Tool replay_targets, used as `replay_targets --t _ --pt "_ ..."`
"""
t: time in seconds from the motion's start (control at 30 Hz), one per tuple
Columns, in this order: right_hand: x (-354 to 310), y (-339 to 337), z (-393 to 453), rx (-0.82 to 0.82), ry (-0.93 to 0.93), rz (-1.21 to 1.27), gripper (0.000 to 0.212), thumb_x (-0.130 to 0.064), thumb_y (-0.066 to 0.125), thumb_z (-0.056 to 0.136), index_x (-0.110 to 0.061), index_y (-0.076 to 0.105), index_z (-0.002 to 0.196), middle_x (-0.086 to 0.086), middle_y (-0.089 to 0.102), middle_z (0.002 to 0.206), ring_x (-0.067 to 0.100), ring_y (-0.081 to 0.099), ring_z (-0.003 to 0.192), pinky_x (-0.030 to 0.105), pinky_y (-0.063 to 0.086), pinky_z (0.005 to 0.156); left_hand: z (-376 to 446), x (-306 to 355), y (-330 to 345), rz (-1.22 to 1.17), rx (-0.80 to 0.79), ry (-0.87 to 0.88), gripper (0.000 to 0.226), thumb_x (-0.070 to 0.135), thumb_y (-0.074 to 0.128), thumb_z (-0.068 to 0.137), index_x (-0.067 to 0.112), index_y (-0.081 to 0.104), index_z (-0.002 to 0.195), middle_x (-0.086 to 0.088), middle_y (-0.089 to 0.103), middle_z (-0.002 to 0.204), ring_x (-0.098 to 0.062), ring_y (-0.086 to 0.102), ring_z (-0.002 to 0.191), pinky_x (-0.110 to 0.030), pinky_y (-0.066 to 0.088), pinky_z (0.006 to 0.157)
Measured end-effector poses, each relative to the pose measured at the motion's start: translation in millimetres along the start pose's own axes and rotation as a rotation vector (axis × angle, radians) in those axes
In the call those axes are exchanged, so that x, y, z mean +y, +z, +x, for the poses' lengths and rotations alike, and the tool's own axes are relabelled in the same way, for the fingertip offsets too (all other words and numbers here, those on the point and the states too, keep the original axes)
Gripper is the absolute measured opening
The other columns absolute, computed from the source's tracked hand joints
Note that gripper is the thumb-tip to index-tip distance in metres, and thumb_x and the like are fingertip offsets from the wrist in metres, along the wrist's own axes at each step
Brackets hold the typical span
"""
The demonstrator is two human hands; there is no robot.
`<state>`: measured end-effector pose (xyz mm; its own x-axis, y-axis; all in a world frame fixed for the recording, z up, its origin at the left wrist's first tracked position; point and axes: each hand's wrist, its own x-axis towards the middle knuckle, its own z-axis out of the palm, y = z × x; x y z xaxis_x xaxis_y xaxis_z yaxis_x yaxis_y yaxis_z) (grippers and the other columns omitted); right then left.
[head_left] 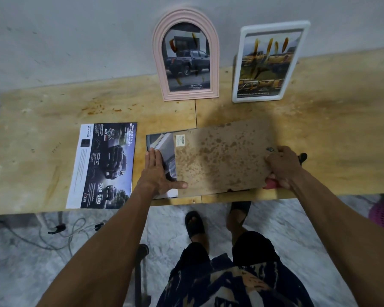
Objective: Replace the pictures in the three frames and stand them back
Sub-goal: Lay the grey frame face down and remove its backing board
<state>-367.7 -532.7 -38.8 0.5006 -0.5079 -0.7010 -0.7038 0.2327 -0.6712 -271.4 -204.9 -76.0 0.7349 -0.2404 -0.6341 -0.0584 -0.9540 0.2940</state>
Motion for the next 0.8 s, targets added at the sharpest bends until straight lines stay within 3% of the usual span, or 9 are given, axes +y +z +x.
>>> replay_targets --t 0.1,0.2,0.3,0.47,0.57,0.63,0.67,0.73,0.8 --pt "0 -7 0 0.006 -0.034 0.102 0.022 0.000 0.044 0.096 -0.013 0.049 0.113 0.004 0.055 0.099 0.034 0.061 0.096 0.067 0.045 0.093 2 -6 -5 0.056 -0.042 0.011 0.163 0.065 0.087 0.050 0.005 -0.026 0.152 -0.008 -0.034 0.160 -0.027 -0.030 0.147 -0.042 -0.001 0.123" --pt "-6 -18 2 0.074 -0.012 0.176 0.030 -0.002 0.044 0.099 -0.009 0.050 0.127 0.007 0.057 0.106 0.025 0.060 0.090 0.050 0.053 0.089 1 -6 -3 0.145 -0.036 0.017 0.164 0.058 0.091 0.050 0.003 -0.027 0.151 -0.010 -0.034 0.160 -0.029 -0.029 0.147 -0.039 -0.002 0.122" --pt "-7 -26 4 0.085 0.005 0.242 0.034 0.000 0.045 0.099 -0.008 0.050 0.131 0.012 0.057 0.111 0.023 0.060 0.084 0.041 0.054 0.072 2 -2 -2 0.136 -0.017 0.010 0.164 0.055 0.093 0.050 0.002 -0.024 0.152 -0.012 -0.031 0.161 -0.030 -0.027 0.148 -0.038 -0.002 0.122" --pt "-2 -19 -9 0.071 -0.002 0.297 0.033 -0.003 0.045 0.100 -0.006 0.048 0.132 0.015 0.058 0.114 0.025 0.062 0.085 0.041 0.055 0.064 -6 -1 -6 0.205 0.036 0.020 0.157 0.056 0.091 0.053 0.014 -0.021 0.156 -0.006 -0.031 0.161 -0.029 -0.028 0.148 -0.052 0.018 0.121" --pt "2 -11 -28 0.067 -0.010 0.354 0.030 -0.006 0.044 0.101 -0.008 0.047 0.131 0.015 0.058 0.118 0.029 0.063 0.092 0.039 0.057 0.060 -9 -5 -10 0.197 0.087 0.061 0.128 0.044 0.085 0.069 0.021 -0.003 0.160 -0.008 -0.016 0.166 -0.035 -0.017 0.151 -0.057 0.017 0.119" --pt "2 -1 -32 0.023 0.017 0.379 0.026 -0.005 0.042 0.102 -0.010 0.048 0.127 0.014 0.059 0.116 0.031 0.064 0.095 0.040 0.058 0.062 -7 -6 -14 -0.020 0.135 0.044 0.092 0.047 0.067 0.076 0.008 0.032 0.152 -0.023 0.030 0.155 -0.041 0.030 0.142 -0.055 0.037 0.104" --pt "2 3 -35 0.010 0.023 0.389 0.025 -0.005 0.042 0.102 -0.011 0.049 0.125 0.013 0.059 0.114 0.031 0.064 0.095 0.042 0.059 0.065 -7 -6 -17 -0.236 0.186 0.023 0.071 0.044 0.059 0.082 0.002 0.048 0.138 -0.025 0.053 0.134 -0.038 0.054 0.118 -0.052 0.045 0.088" --pt "3 7 -44 0.001 0.001 0.414 0.024 -0.006 0.042 0.102 -0.012 0.050 0.124 0.012 0.061 0.112 0.032 0.064 0.096 0.049 0.059 0.076 -22 4 -25 -0.736 0.176 -0.076 0.034 0.030 0.056 0.096 0.001 0.065 0.112 -0.019 0.066 0.100 -0.028 0.060 0.083 -0.043 0.046 0.069" --pt "4 3 -48 0.006 -0.016 0.445 0.022 -0.007 0.043 0.102 -0.012 0.051 0.123 0.012 0.061 0.112 0.033 0.064 0.098 0.054 0.056 0.085 -27 16 -33 -1.021 0.076 -0.133 0.030 0.032 0.059 0.097 0.004 0.069 0.096 -0.018 0.067 0.090 -0.027 0.056 0.079 -0.042 0.044 0.069"
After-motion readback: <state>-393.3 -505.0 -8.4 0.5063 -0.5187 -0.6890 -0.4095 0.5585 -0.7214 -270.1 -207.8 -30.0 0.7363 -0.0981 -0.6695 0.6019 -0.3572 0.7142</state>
